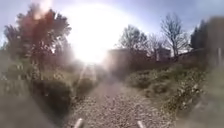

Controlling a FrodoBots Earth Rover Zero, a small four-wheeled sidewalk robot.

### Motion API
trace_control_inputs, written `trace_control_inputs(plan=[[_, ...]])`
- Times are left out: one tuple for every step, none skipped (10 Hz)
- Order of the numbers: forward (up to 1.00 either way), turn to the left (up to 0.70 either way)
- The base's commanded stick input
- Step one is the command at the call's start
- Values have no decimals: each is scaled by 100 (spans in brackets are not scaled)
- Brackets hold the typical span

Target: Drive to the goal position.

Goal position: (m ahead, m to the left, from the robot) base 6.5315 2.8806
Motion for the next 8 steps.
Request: trace_control_inputs(plan=[[50, 0], [50, 0], [50, 0], [50, 0], [50, 0], [50, 0], [50, 0], [50, 0]])
